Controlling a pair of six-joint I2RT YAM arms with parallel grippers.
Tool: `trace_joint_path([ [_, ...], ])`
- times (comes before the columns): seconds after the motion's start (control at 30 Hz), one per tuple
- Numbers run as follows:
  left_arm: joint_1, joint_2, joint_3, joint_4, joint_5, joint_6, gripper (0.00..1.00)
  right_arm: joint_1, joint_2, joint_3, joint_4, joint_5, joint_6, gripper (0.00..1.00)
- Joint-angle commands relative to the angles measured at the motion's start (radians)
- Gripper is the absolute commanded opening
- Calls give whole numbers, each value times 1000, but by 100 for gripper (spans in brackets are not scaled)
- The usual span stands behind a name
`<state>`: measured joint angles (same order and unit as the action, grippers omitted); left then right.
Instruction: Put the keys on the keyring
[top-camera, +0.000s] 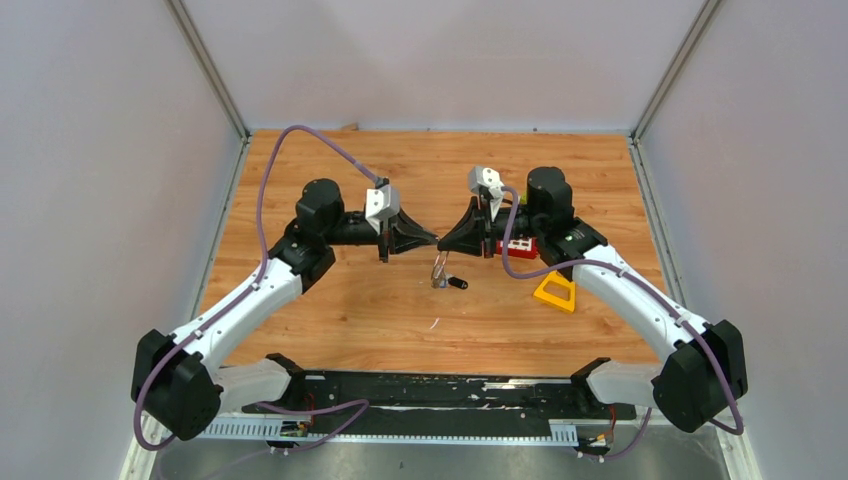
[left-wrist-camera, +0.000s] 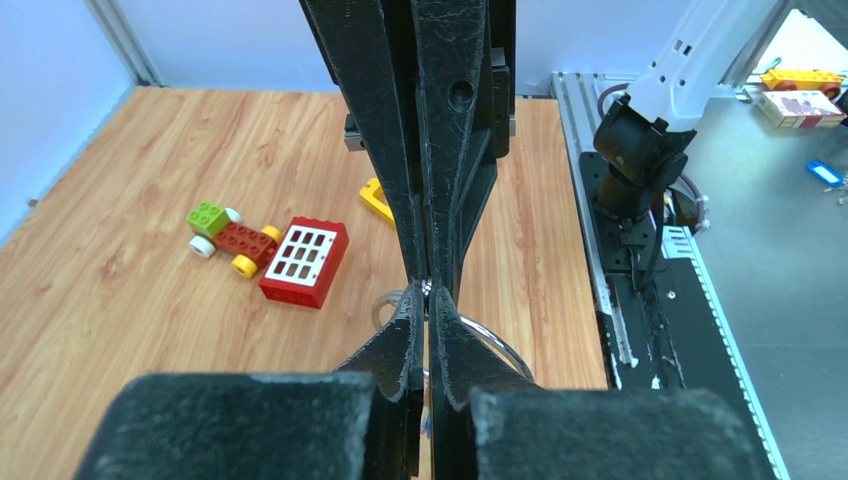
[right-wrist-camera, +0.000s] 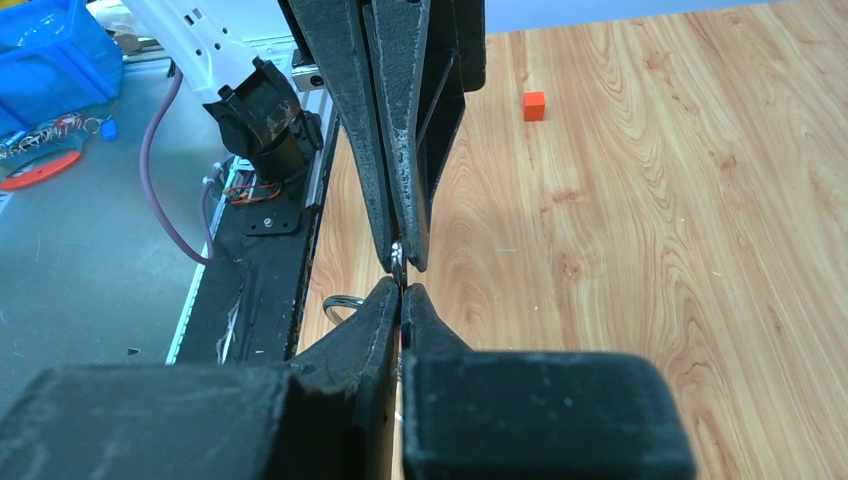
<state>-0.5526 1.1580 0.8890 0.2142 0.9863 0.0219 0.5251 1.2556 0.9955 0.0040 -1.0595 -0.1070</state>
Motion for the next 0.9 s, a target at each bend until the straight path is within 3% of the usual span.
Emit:
trace_joint_path([
  [0.0, 3, 17, 26, 12, 18, -16, 0, -6, -28, 5, 53, -24, 11, 0],
  [0.2, 3, 12, 26, 10, -9, -56, 0, -7, -32, 3, 47, 6, 3, 2],
  [0.37, 3, -26, 18, -11, -61, -53, 0, -5, -39, 27, -51, 51, -84, 26],
  [0.57, 3, -41, 18, -56, -83, -24, 0, -11, -61, 48, -113, 83, -145, 47],
  [0.7, 4, -43, 19, -71, -79, -3, 0, -17, -64, 85, -176, 88, -190, 55],
  [0.87, 5, -49, 26, -103, -63, 41, 0, -19, -73, 117, -221, 99, -218, 57],
])
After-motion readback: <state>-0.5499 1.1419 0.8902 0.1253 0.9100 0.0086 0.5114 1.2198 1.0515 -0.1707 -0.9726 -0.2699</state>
